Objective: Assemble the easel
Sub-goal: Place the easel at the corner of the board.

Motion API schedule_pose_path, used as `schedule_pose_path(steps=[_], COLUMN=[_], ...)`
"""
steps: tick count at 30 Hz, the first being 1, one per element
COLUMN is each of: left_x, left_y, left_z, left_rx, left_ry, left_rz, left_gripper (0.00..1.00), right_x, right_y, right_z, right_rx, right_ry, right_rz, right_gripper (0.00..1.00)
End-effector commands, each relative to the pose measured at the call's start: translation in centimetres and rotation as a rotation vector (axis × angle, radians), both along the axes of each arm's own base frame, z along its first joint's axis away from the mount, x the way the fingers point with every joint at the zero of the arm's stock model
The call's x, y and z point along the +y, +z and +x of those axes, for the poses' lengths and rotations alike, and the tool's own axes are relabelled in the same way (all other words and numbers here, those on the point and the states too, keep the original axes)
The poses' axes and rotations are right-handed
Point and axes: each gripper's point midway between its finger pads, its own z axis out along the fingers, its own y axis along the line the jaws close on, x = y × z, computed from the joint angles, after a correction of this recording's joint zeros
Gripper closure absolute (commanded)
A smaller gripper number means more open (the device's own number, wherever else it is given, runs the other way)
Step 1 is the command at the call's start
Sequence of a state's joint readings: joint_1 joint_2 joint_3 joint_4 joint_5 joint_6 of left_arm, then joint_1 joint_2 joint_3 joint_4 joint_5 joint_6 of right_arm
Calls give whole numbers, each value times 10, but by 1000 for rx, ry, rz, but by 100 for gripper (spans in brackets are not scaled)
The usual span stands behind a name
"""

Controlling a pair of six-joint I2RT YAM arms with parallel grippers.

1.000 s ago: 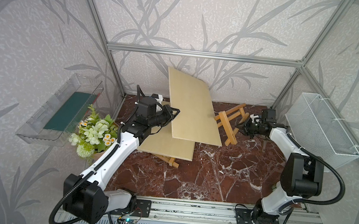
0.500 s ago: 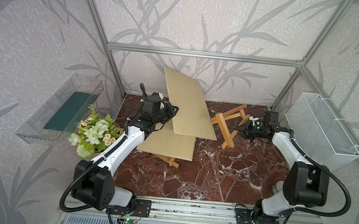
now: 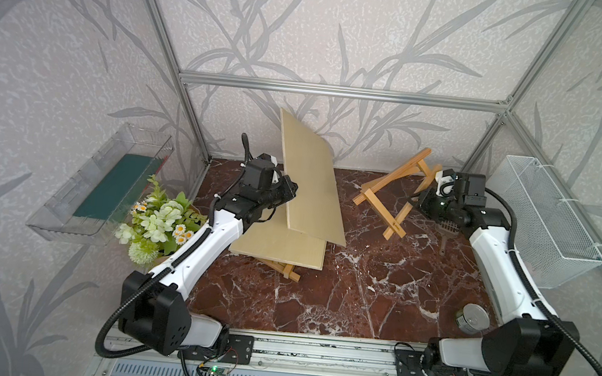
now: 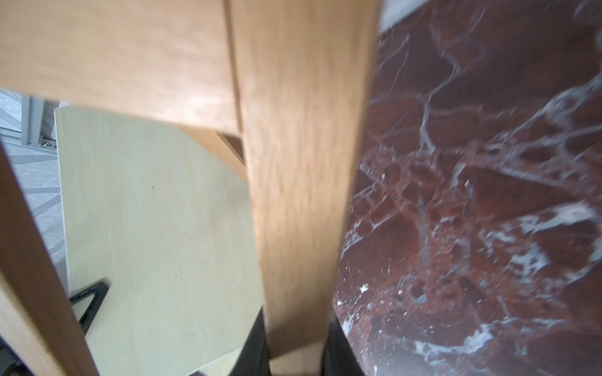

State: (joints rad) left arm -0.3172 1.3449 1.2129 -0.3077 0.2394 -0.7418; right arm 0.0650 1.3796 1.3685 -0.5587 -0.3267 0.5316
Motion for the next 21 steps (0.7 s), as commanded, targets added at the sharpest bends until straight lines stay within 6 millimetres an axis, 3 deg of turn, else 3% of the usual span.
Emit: schedule_pose_path(steps=[1,5,11,15,17,20,21], left_x=[7,4,5,14,16,18,18], left_y=[107,114,130,133,134,131,131], left_z=[-12,-27,-37,-39,-40,-40,-40], left_rx=[-364,-394,-430,-421,-422,-407,-402], left_ry=[-6,-39,-30,26,35,49,55], left_rz=[-9,-5,-14,4,9,14,16], left_gripper=[100,100,100,100,100,100,100], right_x=[-21,-28,-43,-61,-66,-63,-62], right_y=[16,3,-36,-67,-72,-80,-91], right_z=[17,32,48,41,35,31,32], right_rx=[-130,-149,-128,-71,-67,-62,-33], right_ry=[-116,-212,-398,-578,-665,-742,-748], right_rz=[-284,-557,-700,-786,-846,-904,-902], right_gripper=[100,100,100,100,100,100,100])
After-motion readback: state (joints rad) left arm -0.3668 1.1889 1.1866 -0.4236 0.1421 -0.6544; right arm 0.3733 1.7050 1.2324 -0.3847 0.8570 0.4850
